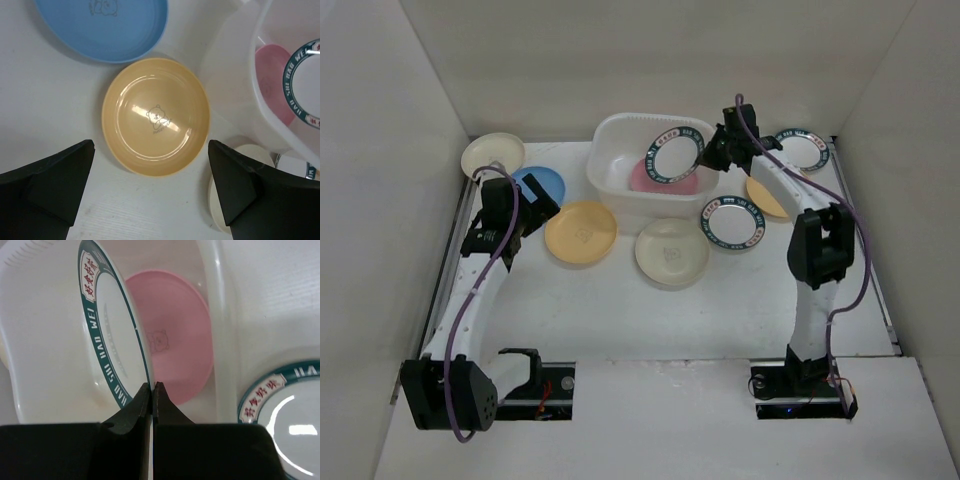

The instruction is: Place the plates into the plastic bin on the countertop

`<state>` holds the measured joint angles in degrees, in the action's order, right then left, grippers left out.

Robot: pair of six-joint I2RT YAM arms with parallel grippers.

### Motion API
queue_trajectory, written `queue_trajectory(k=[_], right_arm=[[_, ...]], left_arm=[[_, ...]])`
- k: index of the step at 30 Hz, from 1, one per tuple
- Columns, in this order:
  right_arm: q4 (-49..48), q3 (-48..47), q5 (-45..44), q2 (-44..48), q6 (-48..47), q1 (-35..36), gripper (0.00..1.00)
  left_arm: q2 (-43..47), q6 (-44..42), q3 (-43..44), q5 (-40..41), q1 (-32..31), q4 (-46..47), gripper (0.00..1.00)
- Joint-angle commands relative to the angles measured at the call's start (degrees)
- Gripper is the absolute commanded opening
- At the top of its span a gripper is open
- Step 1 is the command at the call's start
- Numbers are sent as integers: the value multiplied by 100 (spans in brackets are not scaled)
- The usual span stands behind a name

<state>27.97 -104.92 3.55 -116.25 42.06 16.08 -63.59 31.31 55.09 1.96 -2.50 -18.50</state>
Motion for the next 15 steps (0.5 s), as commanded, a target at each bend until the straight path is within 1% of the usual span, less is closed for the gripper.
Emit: queue_trajectory(k=[1,6,9,10,11,12,13,15], right_arm=[[-38,-835,189,-362,-269,110,1],[270,-1284,216,-934,-392,251,6],[499,-1364,181,-1093,-471,304,8],[543,-1347,164,-1102,-506,321,10],[587,-1320,137,-1102,-567,330,13],[605,-1277,85,-1067,-629,339,18],[605,-1207,6,-1015,-664,348,26],[605,-1092,-161,-883,-778,357,37]], left_arm=[[268,-99,-226,86,26,-101,100],[269,-99,-306,86,26,-171,100],[225,-99,-315,86,35,-198,100],[198,-107,-323,86,35,-189,100],[163,-108,-341,77,35,-171,100],[137,-108,-350,77,35,-154,100],[84,-108,-359,77,35,-145,100],[-12,-108,-376,86,35,-127,100]])
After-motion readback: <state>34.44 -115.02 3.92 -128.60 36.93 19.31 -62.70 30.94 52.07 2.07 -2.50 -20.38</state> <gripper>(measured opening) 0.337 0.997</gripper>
